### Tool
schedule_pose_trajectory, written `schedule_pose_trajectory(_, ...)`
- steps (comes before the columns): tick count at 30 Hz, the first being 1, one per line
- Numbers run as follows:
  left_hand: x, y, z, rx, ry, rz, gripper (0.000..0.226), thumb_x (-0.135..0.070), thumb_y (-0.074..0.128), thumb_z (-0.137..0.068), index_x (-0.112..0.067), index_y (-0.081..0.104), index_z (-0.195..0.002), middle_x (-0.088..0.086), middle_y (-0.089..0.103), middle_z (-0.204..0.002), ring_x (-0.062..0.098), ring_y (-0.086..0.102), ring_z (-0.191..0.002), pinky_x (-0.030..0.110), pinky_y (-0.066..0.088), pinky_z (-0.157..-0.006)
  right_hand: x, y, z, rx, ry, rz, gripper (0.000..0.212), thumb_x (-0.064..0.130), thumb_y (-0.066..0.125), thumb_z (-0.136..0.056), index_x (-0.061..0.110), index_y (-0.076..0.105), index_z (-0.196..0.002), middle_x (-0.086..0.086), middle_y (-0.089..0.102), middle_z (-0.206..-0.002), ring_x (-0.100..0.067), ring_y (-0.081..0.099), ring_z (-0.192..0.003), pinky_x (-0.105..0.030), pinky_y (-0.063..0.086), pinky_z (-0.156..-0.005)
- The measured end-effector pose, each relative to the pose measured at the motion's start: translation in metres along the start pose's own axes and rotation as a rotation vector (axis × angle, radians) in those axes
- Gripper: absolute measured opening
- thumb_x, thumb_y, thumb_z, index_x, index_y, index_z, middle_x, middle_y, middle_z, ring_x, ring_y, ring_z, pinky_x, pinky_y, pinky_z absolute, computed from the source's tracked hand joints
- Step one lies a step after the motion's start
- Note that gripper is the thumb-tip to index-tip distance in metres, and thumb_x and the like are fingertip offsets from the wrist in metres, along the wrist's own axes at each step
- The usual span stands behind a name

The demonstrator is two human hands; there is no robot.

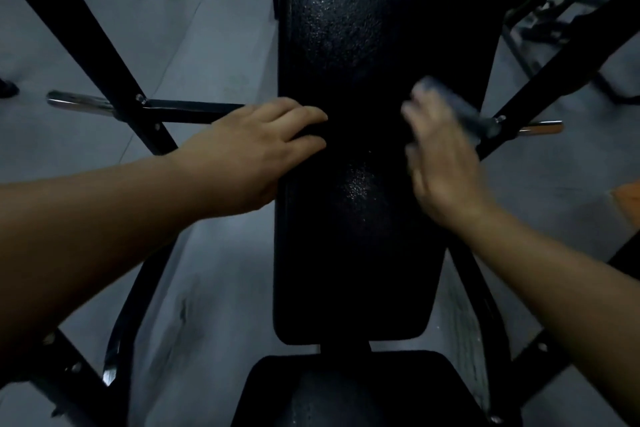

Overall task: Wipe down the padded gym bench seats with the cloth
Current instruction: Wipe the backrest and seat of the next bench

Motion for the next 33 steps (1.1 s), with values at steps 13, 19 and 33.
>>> schedule_pose_trajectory(13,-0.011,-0.003,-0.007,0.021,0.015,-0.006,0.073,-0.024,0.061,-0.066,-0.004,0.053,-0.136,0.020,0.044,-0.146,0.042,0.046,-0.125,0.053,0.050,-0.094,0.009,0.006,0.001,-0.081,0.107,-0.144,0.078,-0.006,0.045,-0.075,0.001,0.032,-0.151,-0.021,0.027,-0.160,-0.034,0.020,-0.151,-0.045,0.014,-0.125)
schedule_pose_trajectory(19,-0.013,0.002,-0.007,0.181,-0.124,0.012,0.083,-0.022,0.073,-0.078,-0.017,0.034,-0.151,0.008,0.010,-0.165,0.029,0.021,-0.148,0.041,0.041,-0.107,0.081,0.061,0.073,0.249,-0.278,-0.196,0.075,0.000,0.046,-0.077,0.009,0.031,-0.150,-0.014,0.028,-0.161,-0.028,0.019,-0.151,-0.043,0.016,-0.124)
schedule_pose_trajectory(33,-0.115,0.103,0.045,-0.130,-0.698,0.207,0.088,-0.036,0.069,-0.081,-0.008,0.028,-0.154,0.014,0.013,-0.165,0.031,0.019,-0.151,0.047,0.032,-0.117,0.020,0.039,0.093,0.171,-0.413,-0.025,0.074,0.018,0.046,-0.082,0.019,0.025,-0.153,-0.009,0.026,-0.162,-0.021,0.015,-0.153,-0.041,0.024,-0.121)
Point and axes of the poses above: each hand's wrist, its own z-axis away from the middle knuckle, its own y-axis out of the palm, x = y × z, the point moved 10 cm from there along -z, towards the middle knuckle
